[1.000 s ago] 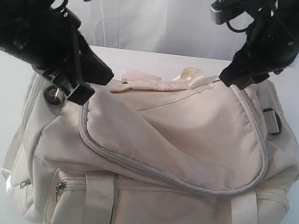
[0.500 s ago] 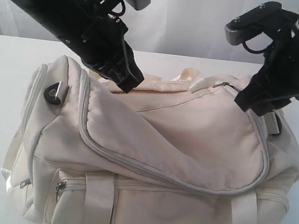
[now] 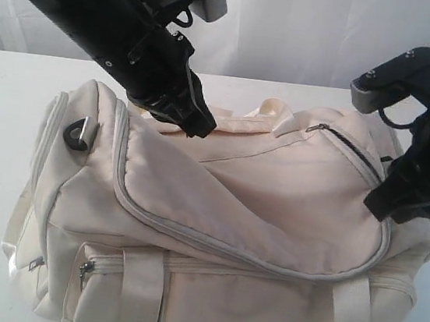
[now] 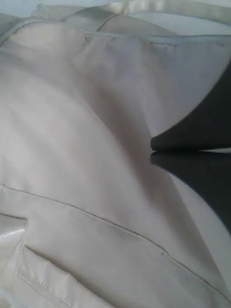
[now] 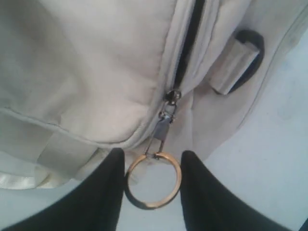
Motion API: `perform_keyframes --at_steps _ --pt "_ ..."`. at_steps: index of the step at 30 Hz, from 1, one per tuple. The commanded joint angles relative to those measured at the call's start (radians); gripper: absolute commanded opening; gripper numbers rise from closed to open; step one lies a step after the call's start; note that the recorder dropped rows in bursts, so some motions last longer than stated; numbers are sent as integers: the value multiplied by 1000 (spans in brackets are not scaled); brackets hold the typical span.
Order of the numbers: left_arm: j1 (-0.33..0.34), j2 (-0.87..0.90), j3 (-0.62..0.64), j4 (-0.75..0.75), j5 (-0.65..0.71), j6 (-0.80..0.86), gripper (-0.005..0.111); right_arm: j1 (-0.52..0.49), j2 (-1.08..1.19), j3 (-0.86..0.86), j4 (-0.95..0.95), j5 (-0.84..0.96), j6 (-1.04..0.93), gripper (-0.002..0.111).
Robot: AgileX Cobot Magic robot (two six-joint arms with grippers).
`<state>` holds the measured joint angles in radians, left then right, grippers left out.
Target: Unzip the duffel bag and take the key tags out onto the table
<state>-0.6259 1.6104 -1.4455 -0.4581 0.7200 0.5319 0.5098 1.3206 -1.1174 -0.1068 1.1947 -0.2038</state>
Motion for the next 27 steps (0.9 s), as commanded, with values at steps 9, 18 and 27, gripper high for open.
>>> perform_keyframes --at_steps 9,18,27 --pt "-4 -54 -1 78 145 -10 0 1 -77 161 101 26 -2 0" --pt "-4 -222 50 199 238 -85 0 1 -95 248 336 -30 -139 0" --pt "-4 -385 226 286 232 -148 0 1 -97 294 585 -64 -294 0"
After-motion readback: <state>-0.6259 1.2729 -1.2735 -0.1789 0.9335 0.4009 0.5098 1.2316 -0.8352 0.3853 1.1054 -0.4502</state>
